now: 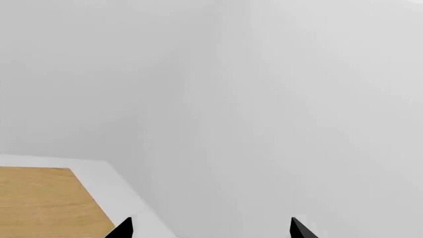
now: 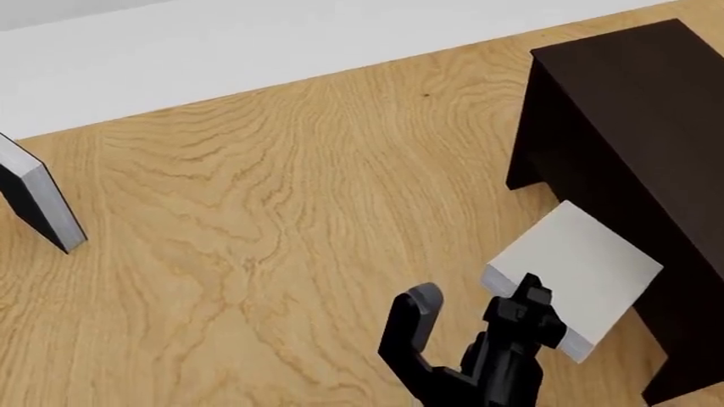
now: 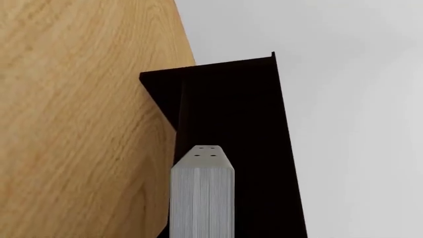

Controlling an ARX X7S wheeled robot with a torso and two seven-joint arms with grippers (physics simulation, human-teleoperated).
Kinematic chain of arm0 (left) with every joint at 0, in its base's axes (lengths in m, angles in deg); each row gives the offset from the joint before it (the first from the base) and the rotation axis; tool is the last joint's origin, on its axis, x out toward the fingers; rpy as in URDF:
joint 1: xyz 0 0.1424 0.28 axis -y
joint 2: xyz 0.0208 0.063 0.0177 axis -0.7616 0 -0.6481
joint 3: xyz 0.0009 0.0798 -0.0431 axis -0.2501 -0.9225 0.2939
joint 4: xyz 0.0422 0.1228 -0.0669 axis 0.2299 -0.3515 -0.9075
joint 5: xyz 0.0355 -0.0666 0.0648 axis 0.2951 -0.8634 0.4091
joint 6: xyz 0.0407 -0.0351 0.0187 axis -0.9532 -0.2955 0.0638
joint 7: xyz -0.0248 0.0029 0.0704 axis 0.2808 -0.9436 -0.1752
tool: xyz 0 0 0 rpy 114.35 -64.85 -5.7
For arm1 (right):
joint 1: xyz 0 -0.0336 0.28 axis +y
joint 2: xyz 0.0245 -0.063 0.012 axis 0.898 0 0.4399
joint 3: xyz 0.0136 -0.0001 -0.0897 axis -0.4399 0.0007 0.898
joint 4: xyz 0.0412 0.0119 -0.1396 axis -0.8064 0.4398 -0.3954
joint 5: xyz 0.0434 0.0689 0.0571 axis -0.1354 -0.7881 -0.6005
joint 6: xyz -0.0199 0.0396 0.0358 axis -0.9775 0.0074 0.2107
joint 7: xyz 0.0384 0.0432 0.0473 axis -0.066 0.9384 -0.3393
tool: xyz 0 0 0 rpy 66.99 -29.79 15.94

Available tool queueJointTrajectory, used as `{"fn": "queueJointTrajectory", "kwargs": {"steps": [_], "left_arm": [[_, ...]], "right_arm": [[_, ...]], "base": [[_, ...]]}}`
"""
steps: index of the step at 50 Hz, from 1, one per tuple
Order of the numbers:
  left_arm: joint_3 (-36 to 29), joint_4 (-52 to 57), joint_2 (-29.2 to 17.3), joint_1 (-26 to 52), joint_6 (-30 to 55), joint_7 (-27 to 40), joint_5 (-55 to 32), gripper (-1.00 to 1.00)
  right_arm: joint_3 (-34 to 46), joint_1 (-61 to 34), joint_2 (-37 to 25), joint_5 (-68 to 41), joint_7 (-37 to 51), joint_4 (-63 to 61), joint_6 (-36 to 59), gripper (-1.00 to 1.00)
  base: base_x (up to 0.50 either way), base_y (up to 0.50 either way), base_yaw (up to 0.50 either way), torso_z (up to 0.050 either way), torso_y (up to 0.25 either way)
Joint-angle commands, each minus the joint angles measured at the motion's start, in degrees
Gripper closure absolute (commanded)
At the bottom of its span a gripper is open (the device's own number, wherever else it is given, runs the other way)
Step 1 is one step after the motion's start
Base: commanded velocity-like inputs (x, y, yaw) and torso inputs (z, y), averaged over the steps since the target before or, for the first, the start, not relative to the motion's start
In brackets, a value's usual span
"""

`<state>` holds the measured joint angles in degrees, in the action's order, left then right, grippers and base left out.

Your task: Pick up the book on the right and place it on the cabinet shelf.

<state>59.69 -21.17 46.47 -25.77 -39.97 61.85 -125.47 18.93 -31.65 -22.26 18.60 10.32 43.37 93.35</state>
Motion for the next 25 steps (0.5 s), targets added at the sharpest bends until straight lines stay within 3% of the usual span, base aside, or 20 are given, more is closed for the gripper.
{"fn": "queueJointTrajectory", "kwargs": {"steps": [1,25], "left_arm": [[-0.1,0.1,-0.1,-0.1,0.0,0.1,-0.1,-1.0],[-0.2,0.1,-0.2,-0.4,-0.4,0.1,-0.2,-1.0]], "right_arm": [[-0.7,-1.3,-0.3,4.8,1.4,-1.3,4.2,1.0],[-2.9,-5.1,-2.8,4.7,3.4,-7.5,11.5,1.0]], "base": [[0.0,0.0,0.0,0.0,-0.08],[0.0,0.0,0.0,0.0,-0.08]]}}
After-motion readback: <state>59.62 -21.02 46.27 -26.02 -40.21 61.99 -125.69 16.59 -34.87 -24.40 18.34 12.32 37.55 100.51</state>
